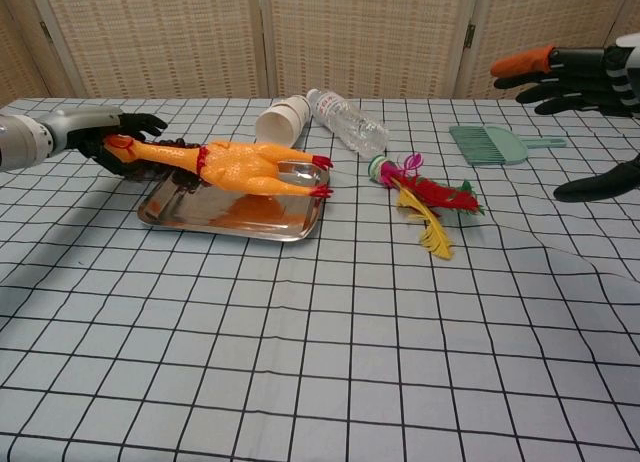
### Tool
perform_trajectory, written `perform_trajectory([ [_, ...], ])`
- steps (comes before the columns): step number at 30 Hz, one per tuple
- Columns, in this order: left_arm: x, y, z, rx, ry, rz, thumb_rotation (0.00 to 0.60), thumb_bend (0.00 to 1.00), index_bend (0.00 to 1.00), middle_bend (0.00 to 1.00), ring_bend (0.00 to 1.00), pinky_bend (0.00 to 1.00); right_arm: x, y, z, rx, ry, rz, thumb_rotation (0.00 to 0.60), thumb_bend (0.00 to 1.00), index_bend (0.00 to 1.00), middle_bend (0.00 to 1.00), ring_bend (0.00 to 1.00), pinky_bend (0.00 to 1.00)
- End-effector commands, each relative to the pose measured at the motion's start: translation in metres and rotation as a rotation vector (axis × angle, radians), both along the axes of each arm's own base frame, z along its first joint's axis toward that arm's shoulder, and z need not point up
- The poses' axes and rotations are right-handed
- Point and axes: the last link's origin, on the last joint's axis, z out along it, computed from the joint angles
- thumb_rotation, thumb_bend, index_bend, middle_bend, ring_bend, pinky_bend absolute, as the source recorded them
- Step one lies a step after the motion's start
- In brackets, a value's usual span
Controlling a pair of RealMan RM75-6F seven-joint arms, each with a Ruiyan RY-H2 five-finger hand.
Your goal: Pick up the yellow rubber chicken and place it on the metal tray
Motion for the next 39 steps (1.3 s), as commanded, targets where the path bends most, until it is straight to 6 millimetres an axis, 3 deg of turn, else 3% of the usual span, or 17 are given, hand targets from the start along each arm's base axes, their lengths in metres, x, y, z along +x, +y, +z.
perform_trajectory([
  [1, -0.003, 0.001, 0.003, 0.021, 0.057, -0.018, 0.600, 0.48, 0.00, 0.00, 0.00, 0.09, 0.000, 0.001, 0.000, 0.000, 0.001, 0.000, 0.600, 0.10, 0.00, 0.00, 0.00, 0.00],
  [9, -0.009, 0.000, 0.018, 0.066, 0.207, -0.084, 0.600, 0.40, 0.00, 0.00, 0.00, 0.04, 0.001, 0.004, 0.004, -0.011, -0.004, 0.004, 0.600, 0.10, 0.00, 0.00, 0.00, 0.00],
  [21, -0.007, -0.014, 0.035, -0.138, 0.403, -0.023, 0.600, 0.34, 0.00, 0.00, 0.00, 0.01, 0.004, 0.013, 0.009, -0.016, -0.024, 0.013, 0.600, 0.10, 0.00, 0.00, 0.00, 0.00],
  [26, 0.010, -0.011, 0.040, -0.141, 0.440, -0.041, 0.600, 0.34, 0.00, 0.00, 0.00, 0.01, 0.001, 0.017, 0.014, -0.025, -0.030, 0.005, 0.600, 0.10, 0.00, 0.00, 0.00, 0.00],
  [30, 0.021, -0.020, 0.044, -0.177, 0.431, -0.031, 0.600, 0.34, 0.00, 0.00, 0.00, 0.01, -0.001, 0.018, 0.020, -0.038, -0.037, 0.000, 0.600, 0.10, 0.00, 0.00, 0.00, 0.00],
  [39, 0.061, -0.067, 0.057, -0.198, 0.156, -0.009, 0.600, 0.34, 0.00, 0.00, 0.00, 0.00, -0.001, 0.030, 0.027, -0.042, -0.030, 0.026, 0.600, 0.10, 0.00, 0.00, 0.00, 0.00],
])
